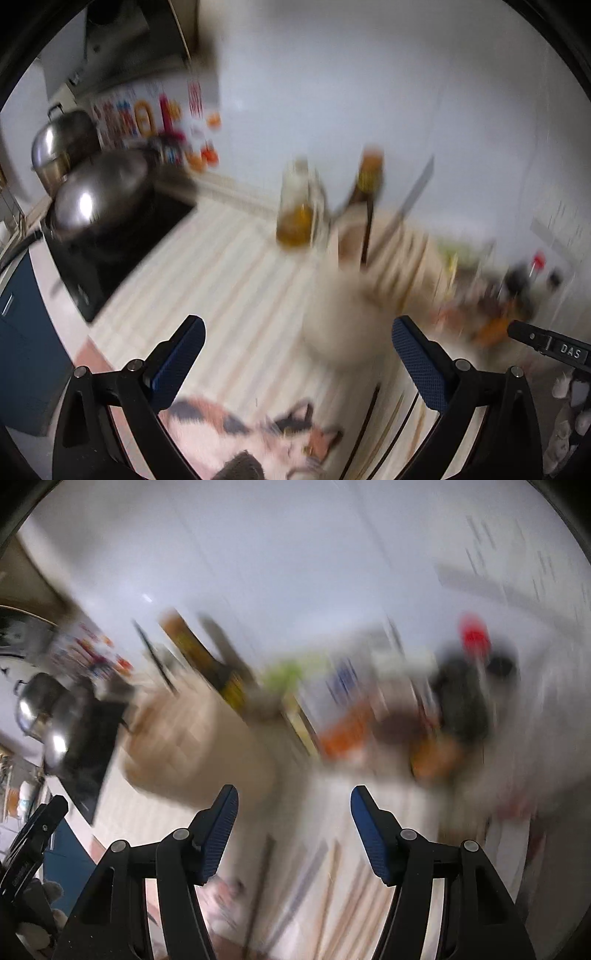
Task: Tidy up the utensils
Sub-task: 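Grasp a gold-tipped wooden chopstick with the right tool while the left tool grasps a black chopstick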
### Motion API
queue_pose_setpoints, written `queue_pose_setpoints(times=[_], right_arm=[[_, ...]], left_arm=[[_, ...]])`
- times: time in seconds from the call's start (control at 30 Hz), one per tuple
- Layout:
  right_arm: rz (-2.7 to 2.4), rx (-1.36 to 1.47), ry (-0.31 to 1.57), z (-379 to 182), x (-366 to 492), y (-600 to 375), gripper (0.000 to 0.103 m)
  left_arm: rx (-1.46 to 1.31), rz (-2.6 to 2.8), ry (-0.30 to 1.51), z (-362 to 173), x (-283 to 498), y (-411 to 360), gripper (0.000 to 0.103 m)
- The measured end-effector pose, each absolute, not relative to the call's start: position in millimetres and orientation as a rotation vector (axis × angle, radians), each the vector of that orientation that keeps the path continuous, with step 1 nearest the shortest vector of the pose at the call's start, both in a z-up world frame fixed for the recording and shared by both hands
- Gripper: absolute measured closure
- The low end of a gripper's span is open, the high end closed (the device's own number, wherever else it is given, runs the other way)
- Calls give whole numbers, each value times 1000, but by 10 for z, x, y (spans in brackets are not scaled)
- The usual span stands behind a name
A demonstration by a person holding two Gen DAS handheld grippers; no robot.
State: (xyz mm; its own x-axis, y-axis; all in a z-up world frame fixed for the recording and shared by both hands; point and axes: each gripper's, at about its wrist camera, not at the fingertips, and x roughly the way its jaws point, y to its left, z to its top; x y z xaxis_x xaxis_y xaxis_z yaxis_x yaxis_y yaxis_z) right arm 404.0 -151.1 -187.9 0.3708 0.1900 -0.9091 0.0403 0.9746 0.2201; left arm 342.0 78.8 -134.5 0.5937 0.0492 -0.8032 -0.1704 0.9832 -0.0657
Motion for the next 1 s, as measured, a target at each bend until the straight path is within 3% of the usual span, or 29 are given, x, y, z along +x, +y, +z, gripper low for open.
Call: queue_pose_setpoints(times=[0.1,0.17,0.27,0.4,0.47,0.53,0.67,0.73,0.8,0.87,0.9,0.97,1.0], right_arm=[[45,283,1315,-2511,3798,-1750,41],[14,325,1383,-2883,3672,-1890,57],[4,382,1445,-3256,3495,-1994,69],[28,409,1459,-3492,3374,-1978,73],[43,412,1466,-3563,3361,-1953,74],[50,408,1474,-3599,3394,-1862,74],[69,385,1492,-3707,3501,-1702,74],[75,362,1500,-3764,3518,-1609,74],[76,330,1508,-3818,3512,-1525,74],[69,293,1518,-3882,3514,-1424,77],[60,264,1513,-3898,3511,-1376,79],[50,195,1507,-3880,3517,-1286,94],[39,165,1509,-3868,3515,-1253,96]], left_arm=[[-100,93,1062,-1899,3355,510,0],[-60,73,1146,-2233,3340,307,0],[-9,46,1247,-2647,3308,67,0],[34,14,1315,-3005,3323,-188,5],[54,-3,1348,-3143,3388,-277,17],[62,-29,1380,-3283,3451,-356,21],[115,-51,1408,-3477,3509,-471,49],[117,-62,1387,-3484,3522,-488,58],[101,-91,1390,-3485,3533,-511,84],[105,-84,1387,-3492,3534,-511,97],[97,-82,1385,-3496,3522,-500,98],[90,-61,1382,-3507,3487,-445,98],[83,-47,1384,-3509,3469,-409,98]])
